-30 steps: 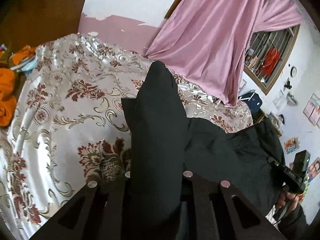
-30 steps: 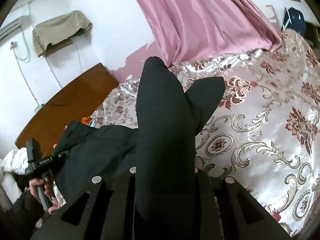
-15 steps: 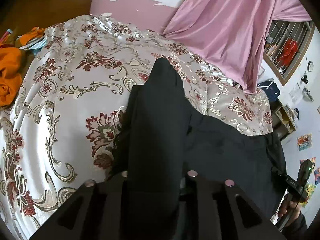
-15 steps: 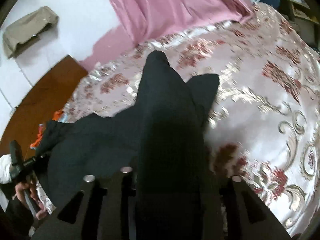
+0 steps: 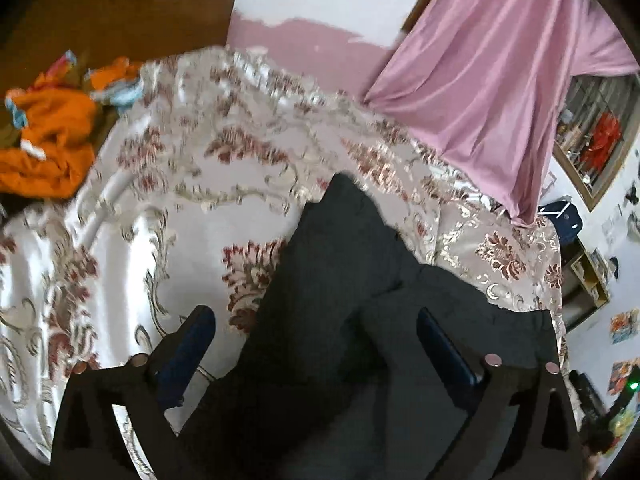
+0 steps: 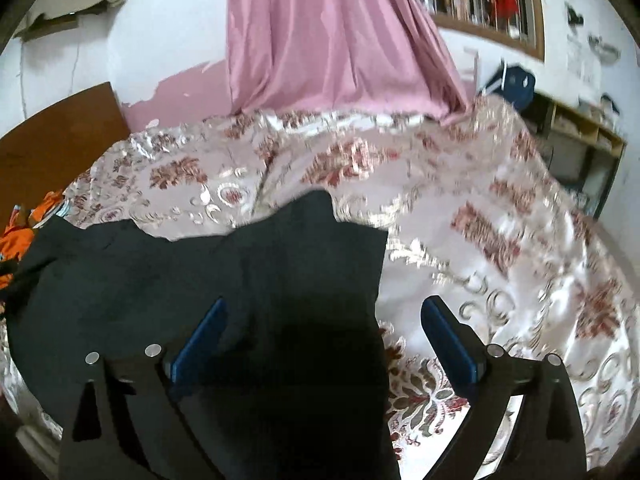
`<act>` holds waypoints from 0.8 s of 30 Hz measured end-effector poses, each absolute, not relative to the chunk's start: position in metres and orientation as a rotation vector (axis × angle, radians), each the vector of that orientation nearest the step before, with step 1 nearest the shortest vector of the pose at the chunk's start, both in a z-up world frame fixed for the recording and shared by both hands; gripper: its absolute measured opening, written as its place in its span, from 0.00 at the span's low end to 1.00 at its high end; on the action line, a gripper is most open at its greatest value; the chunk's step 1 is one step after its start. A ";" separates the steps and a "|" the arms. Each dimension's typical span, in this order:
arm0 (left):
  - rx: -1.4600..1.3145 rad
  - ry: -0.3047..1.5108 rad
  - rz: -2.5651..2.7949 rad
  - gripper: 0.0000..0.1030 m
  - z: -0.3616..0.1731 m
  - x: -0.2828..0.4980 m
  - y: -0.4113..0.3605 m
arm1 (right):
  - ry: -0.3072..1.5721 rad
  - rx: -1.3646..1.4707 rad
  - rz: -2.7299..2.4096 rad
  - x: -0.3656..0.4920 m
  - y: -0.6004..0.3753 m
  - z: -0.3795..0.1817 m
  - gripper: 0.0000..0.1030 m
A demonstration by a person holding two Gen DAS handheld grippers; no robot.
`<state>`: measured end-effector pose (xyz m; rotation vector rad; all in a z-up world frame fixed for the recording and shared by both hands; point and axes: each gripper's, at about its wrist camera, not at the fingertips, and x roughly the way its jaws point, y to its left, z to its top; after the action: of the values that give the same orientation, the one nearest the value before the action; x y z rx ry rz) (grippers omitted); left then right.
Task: Fold large clothes
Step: 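Lay the folded jacket flat on the bed and open both tools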
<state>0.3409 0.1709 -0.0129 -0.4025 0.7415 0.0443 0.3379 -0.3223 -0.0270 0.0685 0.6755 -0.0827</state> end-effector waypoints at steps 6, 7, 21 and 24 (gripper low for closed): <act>-0.272 0.631 0.027 1.00 0.015 0.308 0.142 | 0.581 0.050 -0.045 0.312 -0.300 0.003 0.96; -0.259 0.620 0.024 1.00 0.019 0.302 0.138 | 0.567 0.052 -0.034 0.306 -0.295 0.007 0.96; -0.142 0.452 -0.038 1.00 0.064 0.206 0.090 | 0.365 0.057 -0.002 0.219 -0.267 0.048 0.97; -0.113 0.406 -0.039 1.00 0.069 0.185 0.084 | 0.333 0.053 0.000 0.200 -0.260 0.054 0.97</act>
<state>0.1848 0.0843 0.0688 -0.1127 0.4065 -0.0389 0.2000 -0.2605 0.0544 0.0532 0.3333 -0.0004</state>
